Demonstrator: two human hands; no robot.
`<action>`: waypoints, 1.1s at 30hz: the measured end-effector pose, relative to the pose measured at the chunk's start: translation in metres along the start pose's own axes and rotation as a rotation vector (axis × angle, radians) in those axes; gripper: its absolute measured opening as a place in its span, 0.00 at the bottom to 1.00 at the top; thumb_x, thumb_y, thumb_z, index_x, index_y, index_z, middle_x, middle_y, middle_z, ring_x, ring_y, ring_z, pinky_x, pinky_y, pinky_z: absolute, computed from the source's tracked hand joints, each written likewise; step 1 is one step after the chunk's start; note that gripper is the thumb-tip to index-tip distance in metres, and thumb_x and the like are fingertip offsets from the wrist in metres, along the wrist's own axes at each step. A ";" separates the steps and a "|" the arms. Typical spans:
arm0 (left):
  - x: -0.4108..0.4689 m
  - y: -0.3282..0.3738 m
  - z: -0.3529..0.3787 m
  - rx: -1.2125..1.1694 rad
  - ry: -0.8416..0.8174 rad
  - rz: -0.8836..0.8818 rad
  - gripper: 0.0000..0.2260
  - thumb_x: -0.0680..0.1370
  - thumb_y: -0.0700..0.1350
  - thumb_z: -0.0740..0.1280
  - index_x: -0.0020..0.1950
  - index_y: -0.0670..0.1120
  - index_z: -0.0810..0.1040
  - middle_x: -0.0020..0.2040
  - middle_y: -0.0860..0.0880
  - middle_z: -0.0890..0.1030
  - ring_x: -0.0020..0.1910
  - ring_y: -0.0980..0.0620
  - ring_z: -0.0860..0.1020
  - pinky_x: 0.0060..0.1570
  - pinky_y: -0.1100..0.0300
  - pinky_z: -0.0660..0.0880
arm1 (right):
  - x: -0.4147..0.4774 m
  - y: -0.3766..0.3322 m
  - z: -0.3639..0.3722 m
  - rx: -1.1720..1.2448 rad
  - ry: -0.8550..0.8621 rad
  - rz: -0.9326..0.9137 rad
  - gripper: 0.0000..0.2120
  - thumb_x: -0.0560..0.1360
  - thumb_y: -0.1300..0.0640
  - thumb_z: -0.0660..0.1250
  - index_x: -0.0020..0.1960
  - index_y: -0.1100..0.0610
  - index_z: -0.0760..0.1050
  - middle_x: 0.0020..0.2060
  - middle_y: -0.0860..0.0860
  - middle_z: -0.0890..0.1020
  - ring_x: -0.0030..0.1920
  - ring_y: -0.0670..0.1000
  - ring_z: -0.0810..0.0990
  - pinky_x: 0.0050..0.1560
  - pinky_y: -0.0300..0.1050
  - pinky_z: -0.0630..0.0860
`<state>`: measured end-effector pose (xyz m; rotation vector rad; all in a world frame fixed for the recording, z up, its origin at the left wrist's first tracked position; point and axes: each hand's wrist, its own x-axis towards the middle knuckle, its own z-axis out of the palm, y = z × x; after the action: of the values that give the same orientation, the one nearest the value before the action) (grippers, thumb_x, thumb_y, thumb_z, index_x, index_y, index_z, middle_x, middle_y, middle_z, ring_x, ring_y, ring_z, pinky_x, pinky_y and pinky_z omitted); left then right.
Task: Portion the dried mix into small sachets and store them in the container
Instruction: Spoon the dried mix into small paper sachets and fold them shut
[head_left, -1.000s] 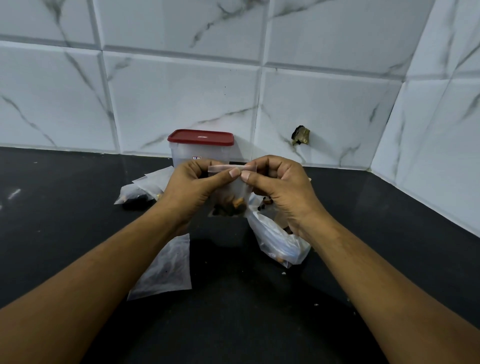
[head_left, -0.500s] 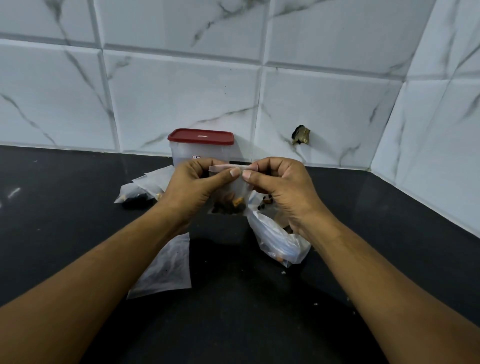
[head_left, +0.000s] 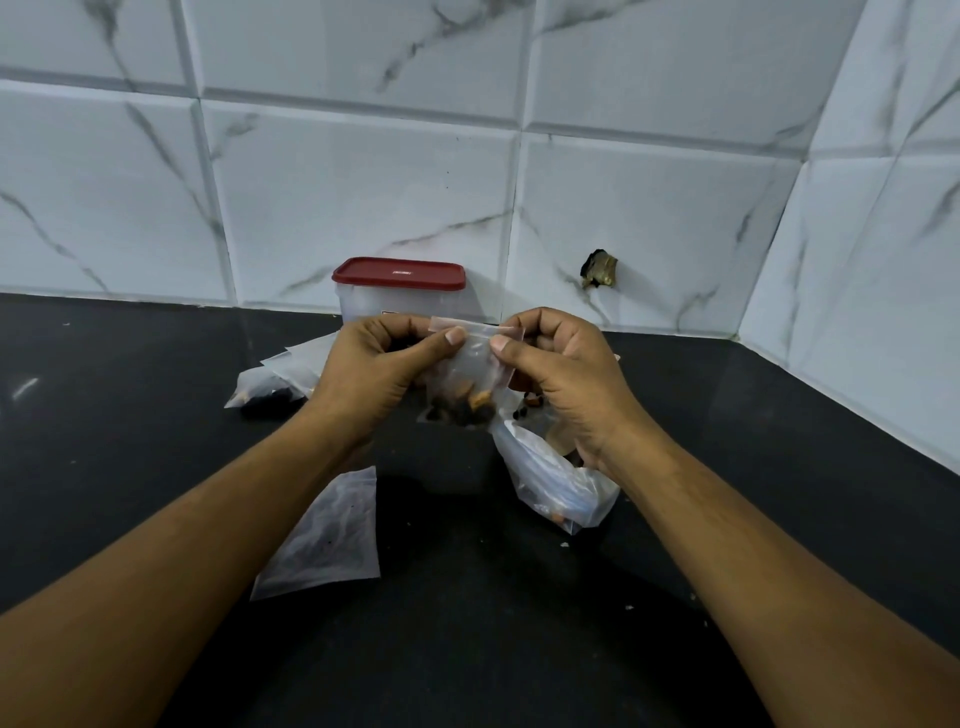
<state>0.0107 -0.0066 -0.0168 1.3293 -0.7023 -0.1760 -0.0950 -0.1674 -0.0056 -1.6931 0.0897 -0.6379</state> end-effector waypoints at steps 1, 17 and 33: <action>0.000 0.000 0.000 -0.006 -0.007 -0.002 0.11 0.72 0.46 0.74 0.50 0.42 0.85 0.48 0.43 0.88 0.51 0.44 0.86 0.50 0.53 0.84 | -0.001 -0.001 0.000 0.005 -0.002 0.001 0.03 0.78 0.61 0.74 0.52 0.58 0.82 0.45 0.60 0.87 0.43 0.51 0.84 0.50 0.50 0.82; -0.001 0.002 0.002 -0.031 -0.037 -0.017 0.12 0.78 0.47 0.71 0.54 0.41 0.86 0.52 0.33 0.84 0.49 0.40 0.80 0.57 0.42 0.78 | 0.002 0.000 -0.004 -0.084 0.004 -0.010 0.03 0.79 0.60 0.73 0.49 0.60 0.83 0.36 0.52 0.83 0.39 0.48 0.81 0.45 0.44 0.81; -0.002 -0.001 0.006 0.031 -0.074 0.053 0.07 0.78 0.44 0.72 0.53 0.43 0.86 0.47 0.44 0.87 0.44 0.50 0.85 0.40 0.60 0.81 | 0.000 0.003 0.001 -0.071 -0.011 -0.070 0.03 0.78 0.61 0.74 0.50 0.60 0.83 0.40 0.50 0.86 0.42 0.46 0.84 0.44 0.40 0.80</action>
<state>0.0060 -0.0103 -0.0182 1.3382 -0.8049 -0.1735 -0.0938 -0.1672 -0.0082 -1.7739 0.0458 -0.6851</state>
